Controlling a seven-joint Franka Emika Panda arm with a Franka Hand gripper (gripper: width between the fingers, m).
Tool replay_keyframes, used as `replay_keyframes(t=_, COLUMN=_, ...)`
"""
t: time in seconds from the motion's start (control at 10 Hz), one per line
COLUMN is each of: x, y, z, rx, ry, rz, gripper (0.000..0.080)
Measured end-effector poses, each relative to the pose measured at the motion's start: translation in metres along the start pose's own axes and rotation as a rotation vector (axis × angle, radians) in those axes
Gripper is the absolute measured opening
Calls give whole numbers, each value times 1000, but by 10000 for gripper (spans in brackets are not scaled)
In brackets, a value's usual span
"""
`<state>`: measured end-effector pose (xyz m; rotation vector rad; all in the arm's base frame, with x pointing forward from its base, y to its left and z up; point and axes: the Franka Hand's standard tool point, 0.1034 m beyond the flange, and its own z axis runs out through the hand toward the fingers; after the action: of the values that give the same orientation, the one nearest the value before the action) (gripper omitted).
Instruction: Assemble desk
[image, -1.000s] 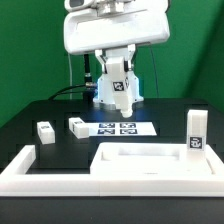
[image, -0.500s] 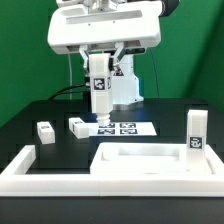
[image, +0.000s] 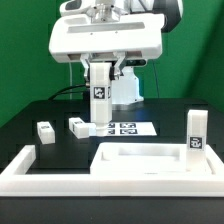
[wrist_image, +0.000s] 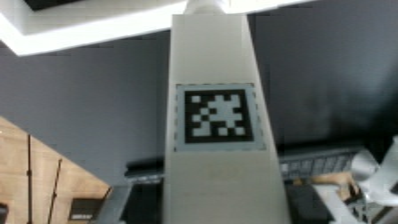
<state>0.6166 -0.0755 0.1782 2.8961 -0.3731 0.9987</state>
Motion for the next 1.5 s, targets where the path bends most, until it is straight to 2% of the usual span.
replay_keyframes(t=0.1, x=-2, y=8, z=4, rx=5, ry=-55, rz=-26, gripper=290)
replay_keyframes(t=0.2, x=2, y=11, z=10, rx=19, ry=-99, rz=-42, gripper=290)
replay_keyframes(t=0.4, x=-3, y=-15, z=21, rx=42, ry=-109, rz=-41, gripper=290)
replay_keyframes(t=0.6, x=-7, y=-35, z=22, rx=53, ry=-112, rz=-45, gripper=290)
replay_keyframes(t=0.9, x=-8, y=-32, z=22, rx=49, ry=-113, rz=-51, gripper=290)
replay_keyframes(t=1.0, x=-8, y=-25, z=24, rx=43, ry=-105, rz=-73, gripper=290)
replay_keyframes(t=1.1, x=-6, y=-14, z=28, rx=35, ry=-109, rz=-73, gripper=290)
replay_keyframes(t=1.3, x=-1, y=-12, z=39, rx=33, ry=-113, rz=-67, gripper=290)
replay_keyframes(t=1.5, x=-9, y=-7, z=45, rx=25, ry=-121, rz=-67, gripper=290)
